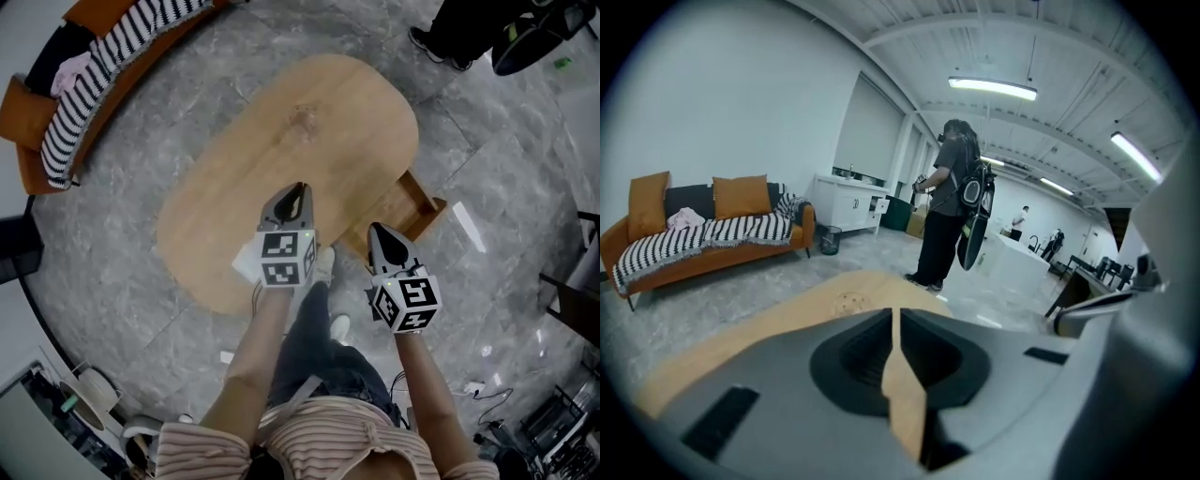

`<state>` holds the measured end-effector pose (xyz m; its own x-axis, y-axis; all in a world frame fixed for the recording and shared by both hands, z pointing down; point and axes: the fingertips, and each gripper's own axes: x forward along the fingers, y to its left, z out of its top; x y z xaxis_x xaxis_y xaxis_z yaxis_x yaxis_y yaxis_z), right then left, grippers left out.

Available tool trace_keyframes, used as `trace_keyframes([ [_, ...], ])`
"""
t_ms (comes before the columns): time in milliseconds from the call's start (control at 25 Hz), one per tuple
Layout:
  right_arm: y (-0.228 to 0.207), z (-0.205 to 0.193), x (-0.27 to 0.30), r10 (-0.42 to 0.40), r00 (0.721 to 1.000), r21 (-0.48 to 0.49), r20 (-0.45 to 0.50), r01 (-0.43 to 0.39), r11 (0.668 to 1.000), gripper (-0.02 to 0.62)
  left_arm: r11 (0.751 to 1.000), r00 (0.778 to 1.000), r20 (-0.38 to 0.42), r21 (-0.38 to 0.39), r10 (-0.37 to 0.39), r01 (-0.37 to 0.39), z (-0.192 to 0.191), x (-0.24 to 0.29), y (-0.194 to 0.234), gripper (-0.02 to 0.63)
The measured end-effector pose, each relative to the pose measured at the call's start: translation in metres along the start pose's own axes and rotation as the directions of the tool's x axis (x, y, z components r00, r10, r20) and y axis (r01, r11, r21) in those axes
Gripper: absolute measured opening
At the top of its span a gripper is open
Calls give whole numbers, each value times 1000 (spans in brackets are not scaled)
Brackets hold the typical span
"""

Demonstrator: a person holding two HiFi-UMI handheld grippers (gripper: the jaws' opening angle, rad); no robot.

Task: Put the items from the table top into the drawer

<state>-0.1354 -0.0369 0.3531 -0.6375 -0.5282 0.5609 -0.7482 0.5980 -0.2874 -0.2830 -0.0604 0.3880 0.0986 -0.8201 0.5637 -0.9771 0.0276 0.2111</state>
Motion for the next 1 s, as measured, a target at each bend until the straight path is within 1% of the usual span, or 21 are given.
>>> trace_keyframes([
  [120, -5, 1, 21, 3, 1000, 0, -22, -3, 1000, 9, 1000, 1000, -20, -11, 1, -1, -1, 22, 7, 15],
  [320, -11, 6, 56, 18, 999, -11, -49, -19, 1000, 9, 999, 998, -58, -30, 26, -28, -10, 56, 29, 18],
  [400, -13, 5, 68, 24, 998, -10, -57, -24, 1000, 9, 999, 996, -80, -33, 34, -37, -17, 70, 37, 42],
  [680, -18, -9, 105, 40, 993, -18, -108, -42, 999, 9, 998, 988, -144, -31, 48, -53, -41, 120, 56, 87],
  [880, -26, -26, 128, 48, 989, -17, -139, -51, 999, 9, 996, 980, -181, -40, 77, -86, -61, 157, 67, 116],
  [1000, -33, -33, 140, 45, 987, -23, -152, -49, 999, 9, 994, 976, -196, -44, 91, -101, -66, 176, 72, 130],
])
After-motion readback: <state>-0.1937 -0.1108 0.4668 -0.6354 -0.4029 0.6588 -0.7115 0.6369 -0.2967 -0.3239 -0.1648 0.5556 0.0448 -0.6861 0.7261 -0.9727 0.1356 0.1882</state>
